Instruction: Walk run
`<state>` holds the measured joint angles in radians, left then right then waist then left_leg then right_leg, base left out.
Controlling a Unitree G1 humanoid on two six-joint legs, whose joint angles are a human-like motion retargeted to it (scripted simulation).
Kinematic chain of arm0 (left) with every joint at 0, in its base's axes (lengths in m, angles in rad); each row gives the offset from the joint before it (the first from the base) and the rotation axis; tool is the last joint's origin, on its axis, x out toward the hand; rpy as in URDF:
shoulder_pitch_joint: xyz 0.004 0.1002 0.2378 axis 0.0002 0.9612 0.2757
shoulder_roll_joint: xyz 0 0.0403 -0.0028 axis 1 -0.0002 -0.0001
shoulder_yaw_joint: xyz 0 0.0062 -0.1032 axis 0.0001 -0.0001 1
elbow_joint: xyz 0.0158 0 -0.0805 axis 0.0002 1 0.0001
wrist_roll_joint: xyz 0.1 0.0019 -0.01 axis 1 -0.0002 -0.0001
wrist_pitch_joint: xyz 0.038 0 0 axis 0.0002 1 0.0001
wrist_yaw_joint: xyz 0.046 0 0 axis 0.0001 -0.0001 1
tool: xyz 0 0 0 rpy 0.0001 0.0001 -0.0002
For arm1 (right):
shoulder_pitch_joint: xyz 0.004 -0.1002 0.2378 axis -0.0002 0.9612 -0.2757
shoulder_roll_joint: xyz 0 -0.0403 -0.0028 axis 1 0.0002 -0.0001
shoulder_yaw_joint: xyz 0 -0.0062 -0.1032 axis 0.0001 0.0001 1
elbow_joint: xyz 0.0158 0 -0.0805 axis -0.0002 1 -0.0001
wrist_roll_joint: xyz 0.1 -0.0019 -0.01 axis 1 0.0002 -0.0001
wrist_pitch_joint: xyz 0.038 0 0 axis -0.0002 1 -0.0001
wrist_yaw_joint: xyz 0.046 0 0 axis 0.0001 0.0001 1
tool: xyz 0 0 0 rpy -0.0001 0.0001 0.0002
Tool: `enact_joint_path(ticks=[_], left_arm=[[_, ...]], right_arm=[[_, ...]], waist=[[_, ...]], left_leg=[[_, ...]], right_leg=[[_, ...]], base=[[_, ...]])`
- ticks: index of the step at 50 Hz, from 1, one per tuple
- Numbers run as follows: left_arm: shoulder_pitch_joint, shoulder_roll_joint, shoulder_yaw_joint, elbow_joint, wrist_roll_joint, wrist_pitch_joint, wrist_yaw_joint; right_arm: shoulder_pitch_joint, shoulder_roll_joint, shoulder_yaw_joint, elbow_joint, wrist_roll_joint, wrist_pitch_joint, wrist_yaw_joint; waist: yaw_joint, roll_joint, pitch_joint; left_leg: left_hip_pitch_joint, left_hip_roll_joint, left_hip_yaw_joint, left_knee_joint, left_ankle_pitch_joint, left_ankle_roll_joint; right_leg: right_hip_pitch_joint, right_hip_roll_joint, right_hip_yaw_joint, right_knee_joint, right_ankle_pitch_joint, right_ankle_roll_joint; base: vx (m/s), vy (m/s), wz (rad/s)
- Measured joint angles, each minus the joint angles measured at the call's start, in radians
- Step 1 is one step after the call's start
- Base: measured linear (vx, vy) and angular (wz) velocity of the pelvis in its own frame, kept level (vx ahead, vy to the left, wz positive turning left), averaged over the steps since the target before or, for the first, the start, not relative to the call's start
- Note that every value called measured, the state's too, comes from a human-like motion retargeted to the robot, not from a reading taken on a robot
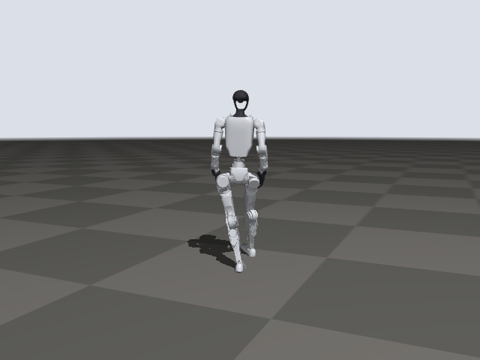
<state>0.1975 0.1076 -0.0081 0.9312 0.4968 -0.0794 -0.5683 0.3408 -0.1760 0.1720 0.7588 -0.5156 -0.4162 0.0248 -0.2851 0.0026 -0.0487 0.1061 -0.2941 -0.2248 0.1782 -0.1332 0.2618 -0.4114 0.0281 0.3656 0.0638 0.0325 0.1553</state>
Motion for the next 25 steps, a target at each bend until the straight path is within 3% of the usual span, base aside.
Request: enact_joint_path(ticks=[2, 6, 8, 9, 11, 12, 13, 16, 18, 21, 25], left_arm=[[0.007, -0.014, 0.014, 0.010, -0.041, 0.006, 0.033], [0.018, -0.037, 0.039, 0.025, -0.124, 0.005, 0.047], [0.009, -0.037, 0.039, 0.033, -0.108, 0.002, 0.018], [-0.003, -0.032, 0.021, 0.033, -0.079, 0.006, -0.001], [-0.029, -0.021, -0.023, 0.010, -0.011, 0.020, -0.030], [-0.039, -0.016, -0.037, -0.012, 0.021, 0.022, -0.035], [-0.046, -0.011, -0.044, -0.038, 0.051, 0.010, -0.033], [-0.047, 0.022, -0.065, -0.126, 0.104, -0.061, 0.050], [-0.042, 0.030, -0.066, -0.162, 0.113, -0.104, 0.121], [-0.040, 0.032, -0.064, -0.188, 0.050, -0.171, 0.191], [-0.046, 0.022, -0.054, -0.162, -0.052, -0.198, 0.187]], right_arm=[[-0.007, -0.015, 0.003, -0.003, -0.019, 0.010, 0.013], [-0.019, -0.030, -0.005, 0.002, -0.017, 0.014, 0.042], [-0.008, -0.019, -0.019, 0.003, 0.004, 0.010, 0.039], [0.004, -0.009, -0.035, 0.005, 0.019, 0.008, 0.042], [0.025, 0.005, -0.061, 0.009, 0.044, 0.020, 0.041], [0.028, 0.006, -0.061, 0.011, 0.048, 0.033, 0.033], [0.025, 0.002, -0.056, 0.015, 0.042, 0.041, 0.027], [0.007, -0.036, -0.028, 0.036, -0.026, 0.064, 0.074], [0.000, -0.060, -0.015, 0.038, -0.076, 0.080, 0.113], [-0.010, -0.086, 0.002, 0.039, -0.127, 0.088, 0.133], [-0.025, -0.082, 0.000, 0.056, -0.160, 0.095, 0.157]], waist=[[0.003, -0.016, 0.010], [-0.018, -0.029, -0.023], [-0.031, -0.003, -0.048], [-0.039, 0.017, -0.055], [-0.046, 0.029, -0.064], [-0.039, 0.018, -0.068], [-0.029, 0.000, -0.068], [0.032, -0.045, -0.047], [0.096, -0.070, -0.030], [0.182, -0.083, -0.005], [0.213, -0.056, 0.015]], left_leg=[[0.057, -0.025, -0.046, 0.011, 0.021, -0.003], [0.084, -0.049, -0.096, 0.117, 0.169, -0.085], [0.027, -0.030, -0.041, 0.255, 0.353, -0.196], [-0.035, 0.014, 0.013, 0.366, 0.427, -0.282], [-0.167, 0.119, 0.145, 0.588, 0.523, -0.466], [-0.220, 0.157, 0.214, 0.667, 0.548, -0.518], [-0.259, 0.180, 0.267, 0.722, 0.546, -0.502], [-0.357, 0.182, 0.381, 0.782, 0.344, -0.362], [-0.419, 0.173, 0.447, 0.767, 0.249, -0.314], [-0.515, 0.181, 0.524, 0.642, 0.096, -0.264], [-0.565, 0.241, 0.676, 0.360, 0.005, -0.132]], right_leg=[[0.010, -0.042, -0.097, -0.034, -0.008, 0.101], [0.048, -0.058, -0.146, 0.034, 0.107, 0.072], [0.069, -0.031, -0.101, 0.090, 0.052, 0.017], [0.077, -0.024, -0.099, 0.117, 0.013, -0.002], [0.103, -0.058, -0.177, 0.142, -0.039, -0.025], [0.123, -0.087, -0.237, 0.138, -0.053, -0.036], [0.143, -0.117, -0.313, 0.127, -0.054, -0.050], [0.213, -0.142, -0.382, 0.099, -0.058, -0.088], [0.247, -0.158, -0.420, 0.079, -0.049, -0.097], [0.308, -0.158, -0.513, 0.043, -0.053, -0.098], [0.392, -0.090, -0.632, 0.003, -0.100, -0.112]], base=[[0.76, 0.02, 1.27], [0.96, -0.02, 1.65], [0.95, -0.10, 2.53], [0.86, -0.08, 3.07], [0.67, -0.06, 3.04], [0.44, -0.07, 2.04], [0.52, -0.07, 1.79], [0.65, -0.04, 1.21], [0.46, 0.02, 0.43], [0.45, 0.01, 0.90], [0.50, -0.05, 1.52]])
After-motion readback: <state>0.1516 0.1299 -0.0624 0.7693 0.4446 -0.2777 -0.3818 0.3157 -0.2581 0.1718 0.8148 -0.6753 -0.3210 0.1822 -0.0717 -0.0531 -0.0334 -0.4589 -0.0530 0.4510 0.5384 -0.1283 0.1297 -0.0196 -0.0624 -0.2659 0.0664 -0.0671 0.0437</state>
